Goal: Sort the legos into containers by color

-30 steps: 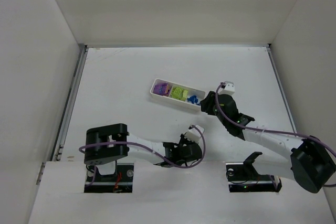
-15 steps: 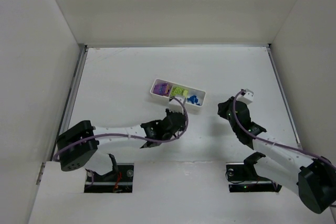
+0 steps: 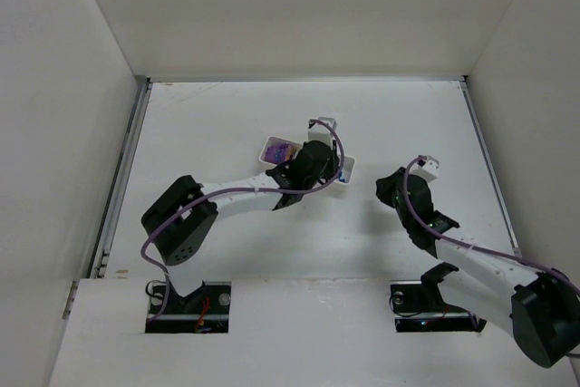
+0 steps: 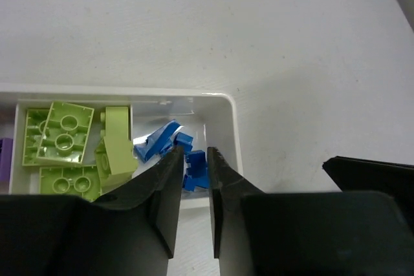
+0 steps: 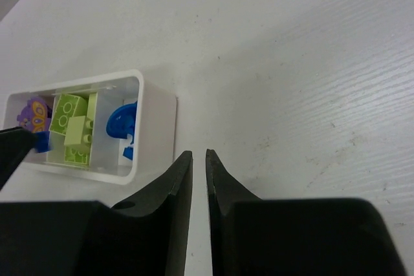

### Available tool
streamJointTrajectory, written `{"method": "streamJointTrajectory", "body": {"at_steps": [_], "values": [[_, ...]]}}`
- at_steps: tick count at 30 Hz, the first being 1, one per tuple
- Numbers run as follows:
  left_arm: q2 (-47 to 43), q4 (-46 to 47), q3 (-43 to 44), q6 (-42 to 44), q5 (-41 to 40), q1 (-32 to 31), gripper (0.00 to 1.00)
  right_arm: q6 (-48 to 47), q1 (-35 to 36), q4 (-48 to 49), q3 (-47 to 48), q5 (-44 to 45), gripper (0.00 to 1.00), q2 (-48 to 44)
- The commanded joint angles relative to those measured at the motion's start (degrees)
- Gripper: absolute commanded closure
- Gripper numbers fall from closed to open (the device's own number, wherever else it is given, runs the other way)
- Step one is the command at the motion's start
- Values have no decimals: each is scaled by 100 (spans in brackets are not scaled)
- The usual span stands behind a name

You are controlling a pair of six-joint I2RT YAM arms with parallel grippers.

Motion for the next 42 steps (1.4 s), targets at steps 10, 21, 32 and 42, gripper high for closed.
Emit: {"method": "streamJointTrajectory", "body": {"at_steps": [10,21,32,42], "values": [[-240,87,168,300,-21,142,36,-4,49,375,-50,-103,76,-188],[-3077,-193,-2370,-103,-1215,932,0,5,49,436,-85,-68,58,-188],[-5795,-2548,-4042,-1615,-1445,2812,0,-83,14,673,-252,204,29,-135],[-5797,-2902,-4280,-1906,-1279,3289,0,-171,-48,1139,-568,600,25,-187]]}}
